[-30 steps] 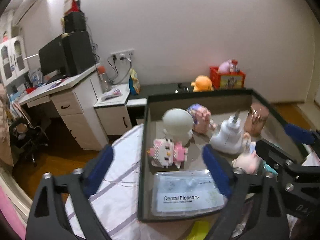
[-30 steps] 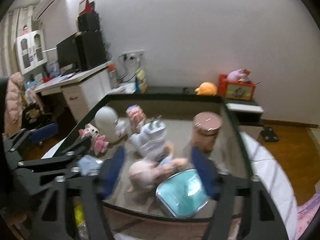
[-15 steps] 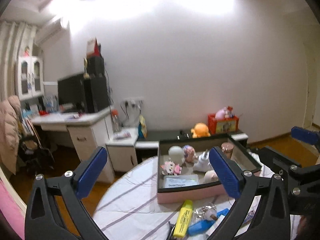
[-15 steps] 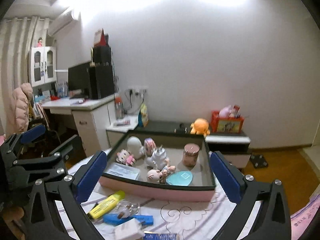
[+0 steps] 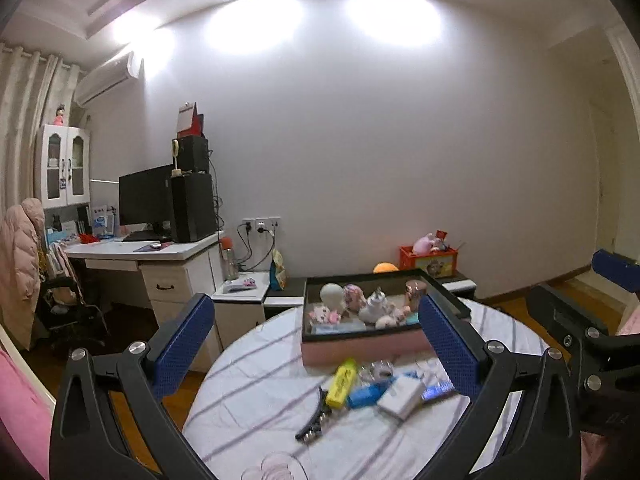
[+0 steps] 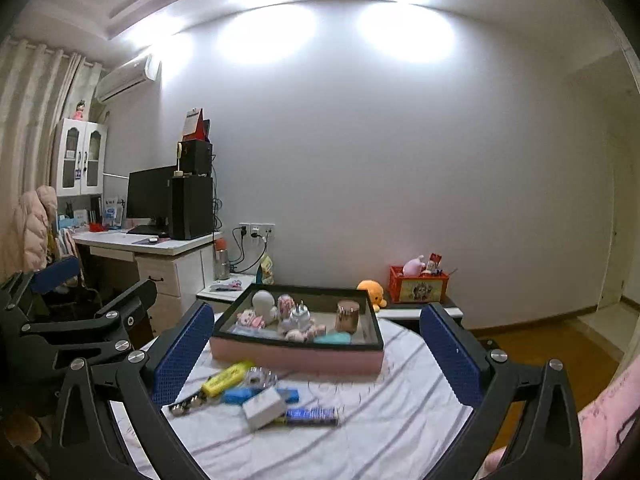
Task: Organize rigid objects
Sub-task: 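Withdraw both grippers from the pink box back toward the pile, then grasp the black hair clip with the left gripper while the right grasps the blue box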
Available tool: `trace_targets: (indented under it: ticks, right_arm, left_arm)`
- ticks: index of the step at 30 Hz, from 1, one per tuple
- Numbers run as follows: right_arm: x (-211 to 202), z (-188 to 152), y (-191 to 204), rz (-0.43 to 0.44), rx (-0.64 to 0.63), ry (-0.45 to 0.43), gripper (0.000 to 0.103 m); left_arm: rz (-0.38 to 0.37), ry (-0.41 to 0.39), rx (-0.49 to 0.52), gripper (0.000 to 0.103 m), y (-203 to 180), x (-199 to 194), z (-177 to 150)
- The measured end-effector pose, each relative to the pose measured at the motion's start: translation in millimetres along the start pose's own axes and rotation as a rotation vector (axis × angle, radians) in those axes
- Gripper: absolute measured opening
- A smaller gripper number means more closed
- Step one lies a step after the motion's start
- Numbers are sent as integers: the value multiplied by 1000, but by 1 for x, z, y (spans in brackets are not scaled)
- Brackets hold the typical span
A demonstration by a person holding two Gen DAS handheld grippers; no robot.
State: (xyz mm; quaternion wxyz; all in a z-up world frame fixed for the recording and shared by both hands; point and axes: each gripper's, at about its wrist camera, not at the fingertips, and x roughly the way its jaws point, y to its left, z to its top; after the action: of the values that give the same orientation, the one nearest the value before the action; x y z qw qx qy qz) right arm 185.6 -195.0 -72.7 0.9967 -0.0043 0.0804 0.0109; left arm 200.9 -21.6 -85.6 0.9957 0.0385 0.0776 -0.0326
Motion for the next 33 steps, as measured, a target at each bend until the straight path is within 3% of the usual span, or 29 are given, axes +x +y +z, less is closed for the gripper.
trace_targets:
  ticks: [12, 15, 29, 33]
  right_arm:
    - [-8, -30, 1, -25, 3, 67, 103]
    - [-3, -39, 4, -16, 0, 95, 103]
    - [97, -92, 4, 55, 60, 446, 103]
    - [114, -100, -3, 40, 78, 492, 103]
  left_arm:
    - [10, 85, 20, 103, -2, -2, -36]
    - [3, 137, 20, 103, 0, 8, -49]
    - [-15, 453, -39, 103, 28, 82, -113]
    - [-25, 535, -35, 103, 30, 108, -122]
